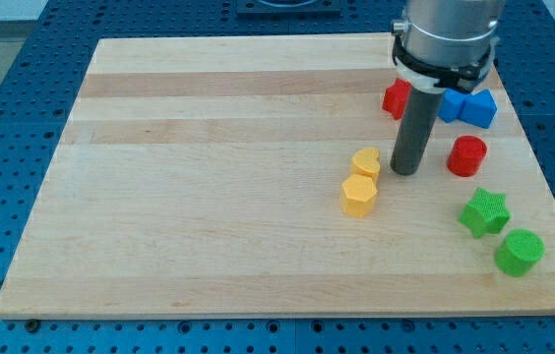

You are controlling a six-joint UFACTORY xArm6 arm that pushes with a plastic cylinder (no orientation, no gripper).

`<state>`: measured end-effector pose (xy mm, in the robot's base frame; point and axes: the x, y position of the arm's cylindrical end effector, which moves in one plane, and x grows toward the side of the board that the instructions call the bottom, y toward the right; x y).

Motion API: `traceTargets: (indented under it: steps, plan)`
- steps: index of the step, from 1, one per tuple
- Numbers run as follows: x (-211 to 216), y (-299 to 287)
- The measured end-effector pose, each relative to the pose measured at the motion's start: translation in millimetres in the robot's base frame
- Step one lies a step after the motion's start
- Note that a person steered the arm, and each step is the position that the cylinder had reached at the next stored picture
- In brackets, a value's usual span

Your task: Touch the bottom side of the red circle

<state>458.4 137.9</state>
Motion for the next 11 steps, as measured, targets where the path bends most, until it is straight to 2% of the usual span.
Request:
traceTargets:
  steps: [2, 4, 5, 7, 9, 11]
  plan:
    - [28, 39]
    - [28, 93]
    - [28, 98]
    - [25, 62]
    - [-23, 34]
    - [-13, 26]
